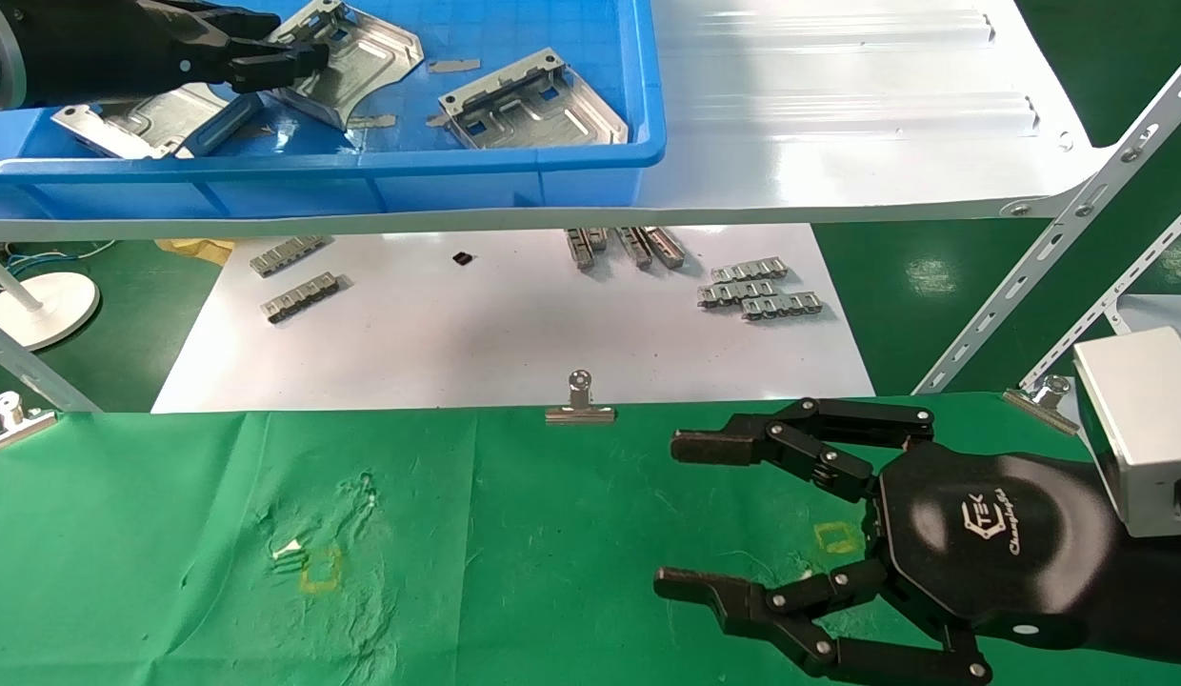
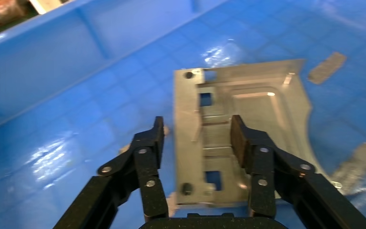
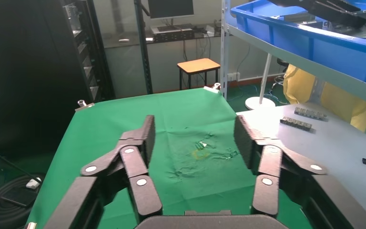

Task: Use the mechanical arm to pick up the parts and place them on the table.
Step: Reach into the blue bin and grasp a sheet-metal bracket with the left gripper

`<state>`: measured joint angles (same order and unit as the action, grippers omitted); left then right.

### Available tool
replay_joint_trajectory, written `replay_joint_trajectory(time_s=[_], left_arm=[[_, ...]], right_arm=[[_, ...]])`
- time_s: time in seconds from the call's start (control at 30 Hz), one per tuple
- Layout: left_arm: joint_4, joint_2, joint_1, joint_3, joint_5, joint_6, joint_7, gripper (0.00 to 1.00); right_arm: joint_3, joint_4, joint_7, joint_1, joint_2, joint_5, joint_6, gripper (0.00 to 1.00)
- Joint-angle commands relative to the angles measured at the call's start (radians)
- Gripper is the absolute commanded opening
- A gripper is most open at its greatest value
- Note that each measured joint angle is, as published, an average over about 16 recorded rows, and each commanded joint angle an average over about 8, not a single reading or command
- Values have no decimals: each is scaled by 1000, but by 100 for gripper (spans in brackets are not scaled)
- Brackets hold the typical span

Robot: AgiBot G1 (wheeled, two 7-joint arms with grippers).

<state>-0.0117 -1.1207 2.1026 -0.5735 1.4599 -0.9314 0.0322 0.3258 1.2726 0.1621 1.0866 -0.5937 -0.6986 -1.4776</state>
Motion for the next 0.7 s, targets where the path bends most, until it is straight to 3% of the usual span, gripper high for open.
replay_joint_trajectory(time_s=[0.03, 0.43, 0.7], left_arm=[[4, -2, 1, 0, 1, 17, 0, 0], [7, -12, -4, 9, -13, 79, -2, 0], [-38, 18, 15, 57, -83, -42, -31, 0]], right_arm=[[0, 0, 0, 0, 0, 0, 0, 100], [0, 0, 0, 0, 0, 0, 0, 100], [1, 0, 0, 0, 0, 0, 0, 100]])
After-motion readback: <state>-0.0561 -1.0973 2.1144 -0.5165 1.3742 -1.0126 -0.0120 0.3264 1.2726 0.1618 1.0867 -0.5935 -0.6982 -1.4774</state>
